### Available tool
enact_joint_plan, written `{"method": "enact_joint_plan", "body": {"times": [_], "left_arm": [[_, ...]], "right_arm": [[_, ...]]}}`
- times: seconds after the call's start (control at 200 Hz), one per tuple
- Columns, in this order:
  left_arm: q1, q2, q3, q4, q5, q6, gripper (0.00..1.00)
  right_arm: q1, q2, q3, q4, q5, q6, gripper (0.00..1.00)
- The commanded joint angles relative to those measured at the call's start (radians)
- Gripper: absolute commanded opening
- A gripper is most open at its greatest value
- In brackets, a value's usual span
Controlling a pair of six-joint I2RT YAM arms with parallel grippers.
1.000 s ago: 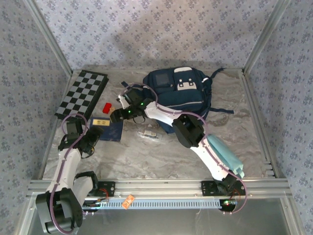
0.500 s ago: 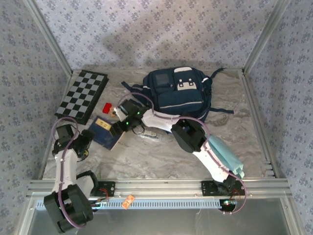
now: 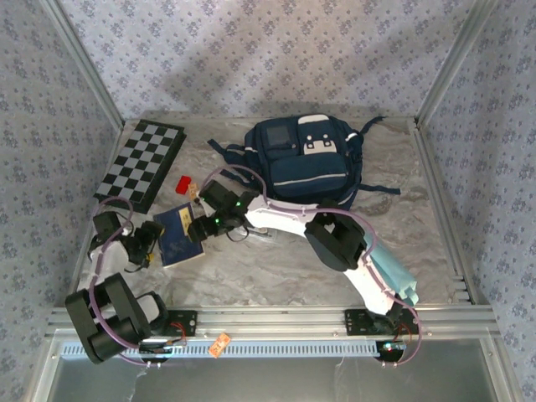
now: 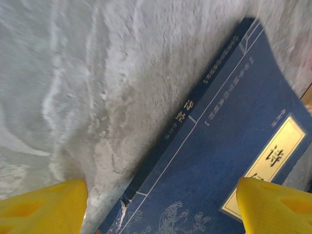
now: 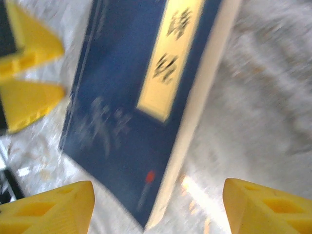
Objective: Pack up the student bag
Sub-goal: Rotate the book at the middle-left of the table, then move the book to the middle-left of the table.
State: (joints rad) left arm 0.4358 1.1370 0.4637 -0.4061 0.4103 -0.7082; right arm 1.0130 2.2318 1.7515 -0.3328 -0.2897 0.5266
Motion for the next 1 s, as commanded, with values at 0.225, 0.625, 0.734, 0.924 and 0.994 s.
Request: {"method": "enact_joint_plan", "body": {"times": [0.225,0.625,0.734,0.924,0.994], "left_arm": [[-0.15,0.049,0.021,0.095,0.03,0.03,0.8],[-0.341,-0.116,-0.03,0.059,0.045,-0.047,0.78],[-0.34,-0.139,-0.012,-0.039,-0.072,-0.023,0.78],[-0.34,-0.116,-0.008,-0.044,-0.148,-0.03,0.79],[-0.341,-0.087,-0.007,-0.018,-0.123,-0.021,0.79]], "right_arm": [[0.0,0.112,0.117,-0.05,-0.006,0.063,0.74],[0.067,-0.078,-0.099,-0.078,0.02,0.132,0.7],[0.069,-0.139,-0.184,-0.056,0.041,0.186,0.71],[0.026,-0.131,-0.17,-0.088,0.093,0.237,0.73],[0.012,-0.105,-0.147,-0.089,0.085,0.249,0.72]]}}
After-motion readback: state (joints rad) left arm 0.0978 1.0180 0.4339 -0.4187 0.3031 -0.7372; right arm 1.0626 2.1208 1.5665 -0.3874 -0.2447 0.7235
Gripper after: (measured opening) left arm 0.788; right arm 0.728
